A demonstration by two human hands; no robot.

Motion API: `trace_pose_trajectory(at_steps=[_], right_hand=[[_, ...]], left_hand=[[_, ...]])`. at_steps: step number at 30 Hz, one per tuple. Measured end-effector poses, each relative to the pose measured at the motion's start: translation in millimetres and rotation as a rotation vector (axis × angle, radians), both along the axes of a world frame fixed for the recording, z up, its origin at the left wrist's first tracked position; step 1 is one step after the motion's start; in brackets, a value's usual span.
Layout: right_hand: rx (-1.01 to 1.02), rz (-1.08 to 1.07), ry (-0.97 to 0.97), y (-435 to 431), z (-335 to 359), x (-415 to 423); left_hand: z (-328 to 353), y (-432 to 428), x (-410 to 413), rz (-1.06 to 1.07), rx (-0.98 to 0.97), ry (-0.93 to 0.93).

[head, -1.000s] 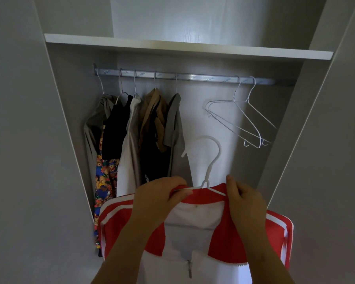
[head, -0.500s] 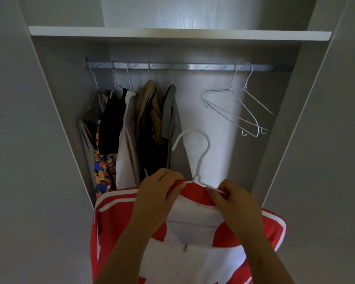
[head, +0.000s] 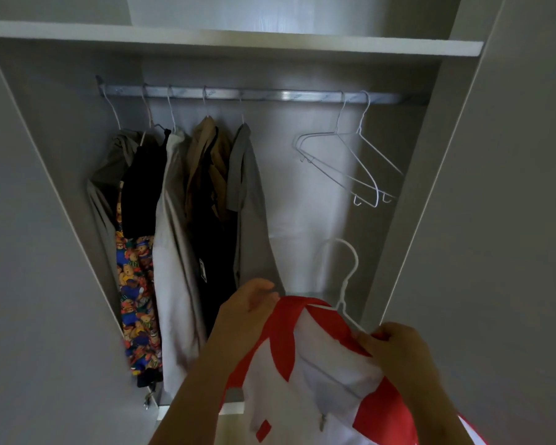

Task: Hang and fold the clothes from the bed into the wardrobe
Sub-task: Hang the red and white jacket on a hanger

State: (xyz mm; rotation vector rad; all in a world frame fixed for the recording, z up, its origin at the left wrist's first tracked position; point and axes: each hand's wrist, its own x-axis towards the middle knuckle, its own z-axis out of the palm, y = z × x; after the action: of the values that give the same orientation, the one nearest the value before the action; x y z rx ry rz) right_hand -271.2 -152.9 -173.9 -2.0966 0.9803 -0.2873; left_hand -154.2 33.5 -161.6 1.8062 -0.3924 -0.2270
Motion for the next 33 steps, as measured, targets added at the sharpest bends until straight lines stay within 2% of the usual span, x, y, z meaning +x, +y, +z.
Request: trace_pose_trajectory(at_steps=[3, 11, 15, 26, 33], right_hand=[[0.03, -0.056, -0.034, -10, -7, -3], [0.249, -0.109, -0.141, -19, -19, 16], [0.254, -0.103, -0.196, -27, -13, 48], [0.323, -0.149, -0.375, -49, 38, 198], [0.197, -0.164, -0.52, -66, 95, 316]], left_hand=[[-6, -11, 1, 0.023, -0.048, 0.093], [-7, -32, 19, 0.018, -0.049, 0.113], [-3, -45, 49, 0.061, -0.056, 0.101], [28, -80, 195, 0.079, -0.071, -0.019], [75, -104, 291, 0.011, -0.205, -0.157]])
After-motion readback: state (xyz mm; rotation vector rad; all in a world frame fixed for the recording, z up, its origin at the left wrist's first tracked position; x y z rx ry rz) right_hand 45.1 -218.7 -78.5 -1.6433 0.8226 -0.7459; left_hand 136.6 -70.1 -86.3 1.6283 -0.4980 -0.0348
